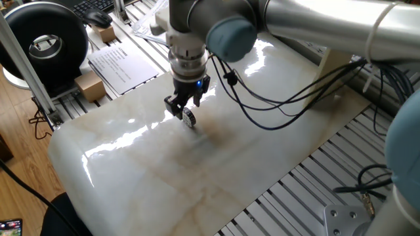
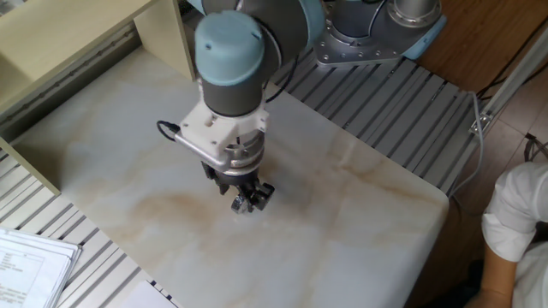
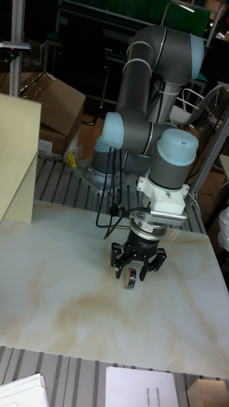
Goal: Put the object on the shelf
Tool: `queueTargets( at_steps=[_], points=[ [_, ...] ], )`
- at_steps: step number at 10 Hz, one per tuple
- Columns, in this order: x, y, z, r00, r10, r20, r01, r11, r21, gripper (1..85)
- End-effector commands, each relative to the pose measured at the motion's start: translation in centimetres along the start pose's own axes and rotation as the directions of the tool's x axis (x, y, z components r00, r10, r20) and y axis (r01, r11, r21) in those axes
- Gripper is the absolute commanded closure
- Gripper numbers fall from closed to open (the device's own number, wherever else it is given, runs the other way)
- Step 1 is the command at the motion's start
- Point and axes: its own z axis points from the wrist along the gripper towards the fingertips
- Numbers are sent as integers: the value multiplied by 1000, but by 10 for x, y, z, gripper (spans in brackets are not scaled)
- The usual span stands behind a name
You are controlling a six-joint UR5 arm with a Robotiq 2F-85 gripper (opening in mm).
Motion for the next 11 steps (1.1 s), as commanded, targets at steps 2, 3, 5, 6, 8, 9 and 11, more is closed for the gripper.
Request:
queueTargets(
  at_steps=[2, 3, 5, 6, 8, 9, 11],
  points=[
    [4, 4, -3, 1000, 16, 25, -16, 1000, 13, 560],
    [2, -1, -6, 999, -17, 49, 16, 1000, 16, 843],
    [0, -14, -18, 996, -79, 50, 77, 996, 45, 843],
    [0, -17, -35, 993, -113, 43, 111, 993, 50, 843],
    [1, -23, -77, 983, -182, 7, 181, 981, 71, 843],
    [-3, -15, -84, 983, -183, 14, 183, 983, 36, 843],
    [-10, -4, -84, 991, -127, 46, 127, 992, -4, 843]
  ],
)
